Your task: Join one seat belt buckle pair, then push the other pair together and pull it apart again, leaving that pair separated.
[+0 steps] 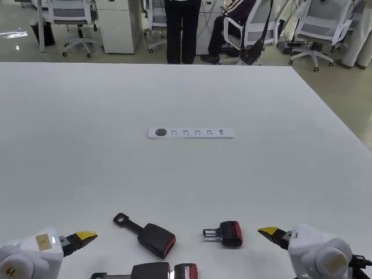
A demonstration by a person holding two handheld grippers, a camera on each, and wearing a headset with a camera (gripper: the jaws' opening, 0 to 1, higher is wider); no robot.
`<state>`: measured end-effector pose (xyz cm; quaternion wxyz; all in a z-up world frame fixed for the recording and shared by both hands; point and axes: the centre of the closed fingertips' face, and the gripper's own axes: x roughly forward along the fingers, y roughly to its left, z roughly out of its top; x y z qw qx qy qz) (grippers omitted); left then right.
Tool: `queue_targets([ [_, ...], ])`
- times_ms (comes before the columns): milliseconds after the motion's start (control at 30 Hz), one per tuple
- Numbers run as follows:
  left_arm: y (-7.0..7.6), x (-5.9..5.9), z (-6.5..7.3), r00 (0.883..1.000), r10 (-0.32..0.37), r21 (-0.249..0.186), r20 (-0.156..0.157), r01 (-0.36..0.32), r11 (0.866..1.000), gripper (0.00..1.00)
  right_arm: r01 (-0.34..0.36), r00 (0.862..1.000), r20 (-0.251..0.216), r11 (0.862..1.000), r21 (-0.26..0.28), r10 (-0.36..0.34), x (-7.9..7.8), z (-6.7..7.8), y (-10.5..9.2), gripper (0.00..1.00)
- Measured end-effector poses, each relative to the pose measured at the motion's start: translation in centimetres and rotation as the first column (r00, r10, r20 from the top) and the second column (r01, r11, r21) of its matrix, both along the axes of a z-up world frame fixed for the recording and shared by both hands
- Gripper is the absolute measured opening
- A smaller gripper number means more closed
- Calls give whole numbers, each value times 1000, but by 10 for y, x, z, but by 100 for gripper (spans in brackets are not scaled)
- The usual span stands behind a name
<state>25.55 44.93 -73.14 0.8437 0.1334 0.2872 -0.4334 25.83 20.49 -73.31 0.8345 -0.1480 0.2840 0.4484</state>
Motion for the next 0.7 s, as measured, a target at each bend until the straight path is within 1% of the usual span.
queue_targets([
  [33, 0, -2, 0, 1000, 1, -2, 2, -1, 1000, 82, 2, 1000, -2, 1000, 1, -2, 0, 0, 0, 96],
  [100, 4, -2, 1, 1000, 13, -11, 10, -13, 1000, 85, 18, 1000, 7, 1000, 11, -18, 1, 1, 0, 99],
  [167, 7, -1, 0, 1000, 25, -17, 18, -25, 1000, 88, 34, 999, 12, 999, 29, -35, -1, 4, 2, 99],
  [233, 2, -4, 5, 999, 34, -24, 28, -33, 999, 90, 44, 999, 18, 998, 46, -45, -3, 6, 4, 99],
  [333, 2, 0, 9, 998, 52, -41, 37, -51, 998, 95, 51, 998, 23, 997, 53, -52, -5, 7, 4, 99],
  [433, -5, -4, 16, 997, 62, -56, 46, -59, 997, 98, 63, 998, 26, 996, 71, -65, -6, 10, 5, 99],
  [567, -3, -3, 12, 997, 70, -61, 42, -67, 996, 100, 82, 996, 21, 992, 101, -84, -6, 12, 6, 99],
  [700, -2, -4, 6, 997, 74, -69, 38, -72, 995, 100, 81, 996, 24, 991, 106, -84, -8, 14, 8, 99],
])
